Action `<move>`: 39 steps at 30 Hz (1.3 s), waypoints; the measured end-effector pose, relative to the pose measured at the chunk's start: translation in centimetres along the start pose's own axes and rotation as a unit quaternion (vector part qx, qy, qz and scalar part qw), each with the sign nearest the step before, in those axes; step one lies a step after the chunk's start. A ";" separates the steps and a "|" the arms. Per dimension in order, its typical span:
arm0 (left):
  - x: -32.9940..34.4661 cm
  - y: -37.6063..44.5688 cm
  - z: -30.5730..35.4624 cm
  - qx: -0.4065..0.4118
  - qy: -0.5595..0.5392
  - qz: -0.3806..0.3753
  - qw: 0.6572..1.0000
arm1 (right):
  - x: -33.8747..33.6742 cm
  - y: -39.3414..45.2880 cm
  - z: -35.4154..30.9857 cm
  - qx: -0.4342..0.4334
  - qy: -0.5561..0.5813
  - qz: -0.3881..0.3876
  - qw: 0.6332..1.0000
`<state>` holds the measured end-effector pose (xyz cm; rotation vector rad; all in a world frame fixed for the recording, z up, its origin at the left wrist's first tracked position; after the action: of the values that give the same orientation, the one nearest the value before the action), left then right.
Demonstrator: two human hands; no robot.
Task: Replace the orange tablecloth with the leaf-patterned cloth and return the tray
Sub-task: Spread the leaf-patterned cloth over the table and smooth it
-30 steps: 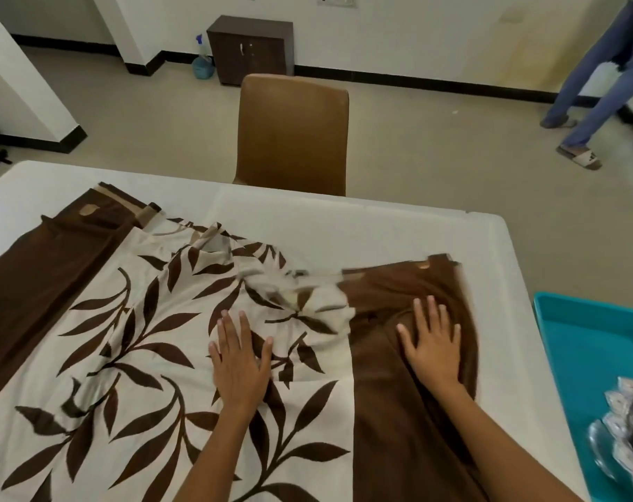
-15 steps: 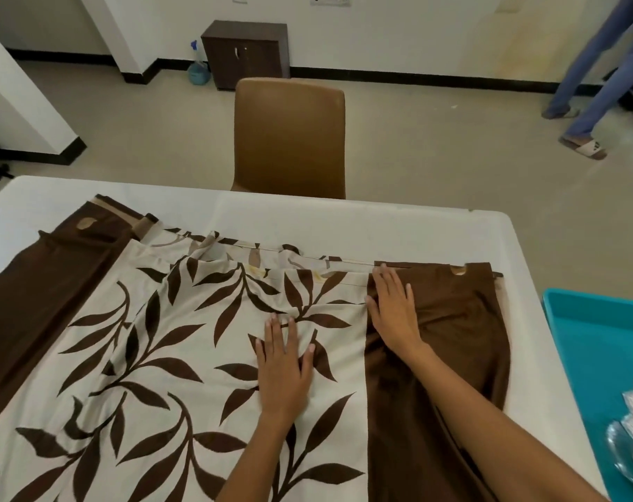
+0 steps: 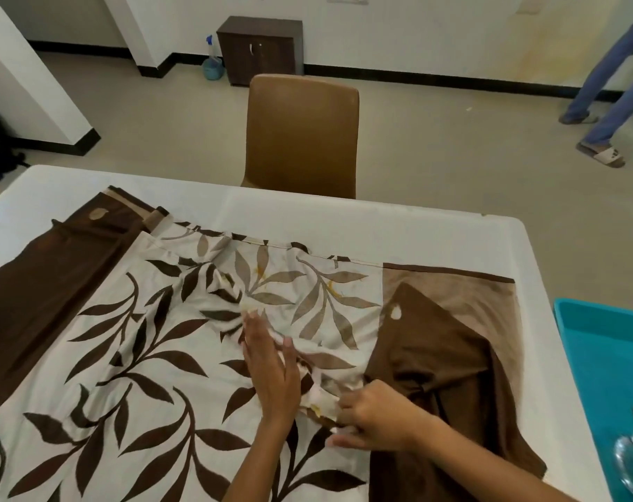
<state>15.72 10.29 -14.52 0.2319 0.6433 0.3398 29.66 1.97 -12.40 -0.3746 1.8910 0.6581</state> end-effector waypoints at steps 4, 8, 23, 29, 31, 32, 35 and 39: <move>1.4 -0.9 0.2 0.094 0.146 -0.084 0.981 | -4.0 2.6 3.2 0.095 0.033 0.193 0.976; 1.8 -2.9 -2.3 0.060 0.251 -0.122 0.958 | -2.1 5.6 9.8 0.220 -0.025 0.093 0.971; 1.9 -2.7 -2.4 0.076 0.273 -0.116 0.952 | 0.6 2.3 18.1 0.435 -0.117 0.066 0.890; 2.4 -2.3 -2.1 0.055 0.234 -0.132 0.962 | -3.3 3.3 17.0 0.406 -0.140 0.213 0.877; 2.3 -1.8 -1.7 0.030 0.170 -0.126 0.977 | -4.3 4.4 15.0 0.362 -0.119 0.260 0.888; 2.1 -1.4 -1.4 0.009 0.111 -0.113 0.987 | -4.8 5.0 13.0 0.304 -0.101 0.282 0.904; -0.6 0.2 -0.7 -0.132 -0.108 -0.006 0.985 | -3.6 5.7 3.1 0.032 -0.009 0.153 0.988; -5.8 1.3 -0.2 -0.090 -0.034 0.090 0.991 | 0.0 2.7 -3.4 -0.012 0.081 -0.177 0.981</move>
<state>10.97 9.33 -11.08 0.1274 0.5227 0.5579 25.70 2.07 -10.61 -0.7788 1.9040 0.4200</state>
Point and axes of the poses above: each hand's wrist, its own y-axis towards the middle knuckle, its own x-axis out of the palm, z = x × y, the point moved 6 cm from there along y, towards the middle knuckle, and after that the axes turned 12 degrees about z, right-handed, at the moved point
